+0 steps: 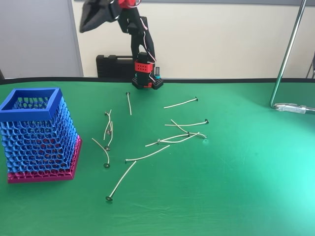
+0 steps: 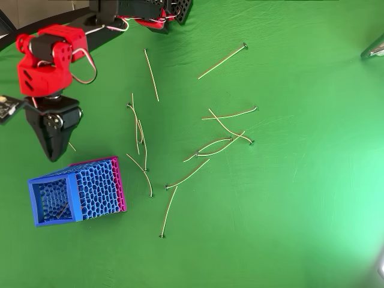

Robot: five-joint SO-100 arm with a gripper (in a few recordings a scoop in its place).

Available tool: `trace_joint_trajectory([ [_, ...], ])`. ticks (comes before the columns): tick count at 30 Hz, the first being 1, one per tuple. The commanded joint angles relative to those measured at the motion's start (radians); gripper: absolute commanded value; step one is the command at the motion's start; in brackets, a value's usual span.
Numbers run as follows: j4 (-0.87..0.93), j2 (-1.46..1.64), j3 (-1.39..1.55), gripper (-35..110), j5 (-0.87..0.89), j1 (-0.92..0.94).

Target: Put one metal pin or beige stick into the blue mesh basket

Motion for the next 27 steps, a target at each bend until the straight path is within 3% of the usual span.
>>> trace_joint_trajectory([
  [1,0.034,0.14,0.101,1,0.098,-0.043],
  [19,0.029,0.787,1.006,1,0.686,-0.158],
  [27,-0.23,1.154,1.6,1,0.91,-0.195],
])
